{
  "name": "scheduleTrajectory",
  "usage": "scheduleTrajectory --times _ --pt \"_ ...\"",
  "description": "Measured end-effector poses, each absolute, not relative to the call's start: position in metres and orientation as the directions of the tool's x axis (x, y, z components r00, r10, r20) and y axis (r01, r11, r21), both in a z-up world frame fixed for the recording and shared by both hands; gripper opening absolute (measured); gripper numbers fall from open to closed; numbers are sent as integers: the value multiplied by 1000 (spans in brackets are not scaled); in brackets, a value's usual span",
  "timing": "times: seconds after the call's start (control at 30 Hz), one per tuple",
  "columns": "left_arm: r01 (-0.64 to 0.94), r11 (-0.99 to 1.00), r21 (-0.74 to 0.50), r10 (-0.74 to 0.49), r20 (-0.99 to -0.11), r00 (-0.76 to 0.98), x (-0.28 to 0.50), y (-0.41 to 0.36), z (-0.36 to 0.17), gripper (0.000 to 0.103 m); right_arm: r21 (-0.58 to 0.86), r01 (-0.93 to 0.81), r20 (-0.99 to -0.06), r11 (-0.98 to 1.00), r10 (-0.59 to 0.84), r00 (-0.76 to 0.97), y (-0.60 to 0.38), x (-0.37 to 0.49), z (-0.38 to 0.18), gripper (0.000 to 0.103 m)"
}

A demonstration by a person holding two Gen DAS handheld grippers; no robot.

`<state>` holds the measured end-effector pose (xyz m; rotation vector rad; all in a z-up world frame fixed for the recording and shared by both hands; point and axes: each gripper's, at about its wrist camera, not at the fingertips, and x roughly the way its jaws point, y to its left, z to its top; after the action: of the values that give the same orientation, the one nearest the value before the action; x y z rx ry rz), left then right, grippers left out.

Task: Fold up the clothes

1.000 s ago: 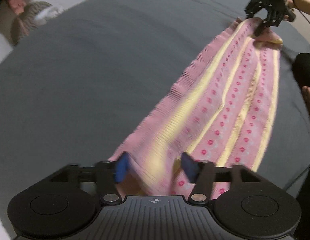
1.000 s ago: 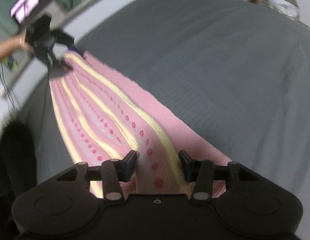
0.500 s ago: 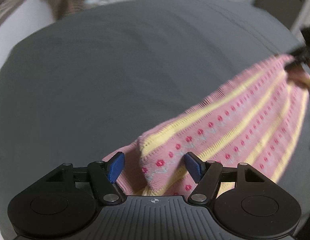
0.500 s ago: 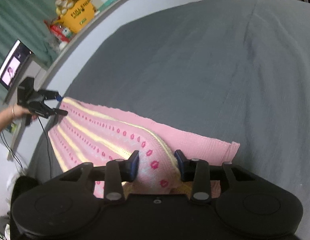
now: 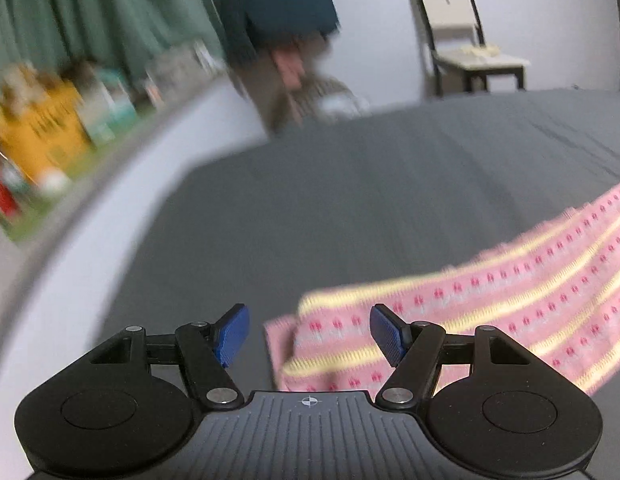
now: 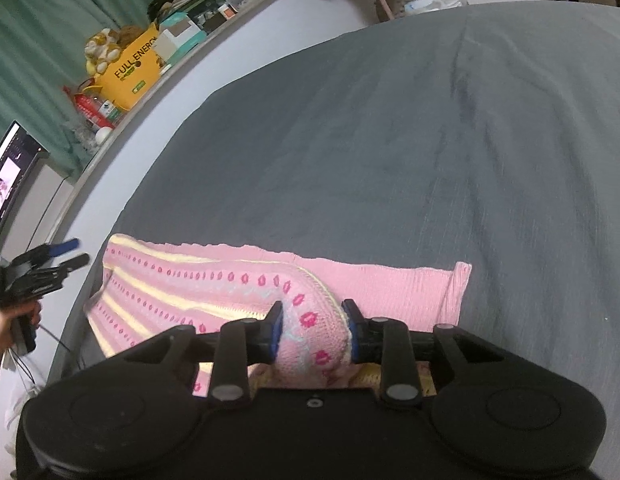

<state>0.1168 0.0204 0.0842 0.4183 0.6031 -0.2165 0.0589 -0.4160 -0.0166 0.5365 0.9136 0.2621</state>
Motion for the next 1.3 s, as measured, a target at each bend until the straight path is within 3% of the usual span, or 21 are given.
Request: scheduleTrajectory --times 0.23,0.43,0.67,0.97,1.3 --pt "412 892 188 -278 -492 825 94 -17 86 68 524 14 -694 851 418 586 -414 65 -18 34" --pt "471 882 30 -389 -519 761 96 -33 45 68 483 -9 -704 875 395 590 -408 66 -15 29" --pt "474 880 31 -384 -540 749 95 -42 20 68 410 -29 -729 912 347 591 -396 69 -10 23" --pt "366 930 26 -277 -606 746 117 -26 2 68 358 -24 -754 933 304 583 -391 73 -8 21" --pt "345 938 34 -260 -589 765 129 -29 -11 68 409 1 -694 913 310 650 -414 71 -2 20"
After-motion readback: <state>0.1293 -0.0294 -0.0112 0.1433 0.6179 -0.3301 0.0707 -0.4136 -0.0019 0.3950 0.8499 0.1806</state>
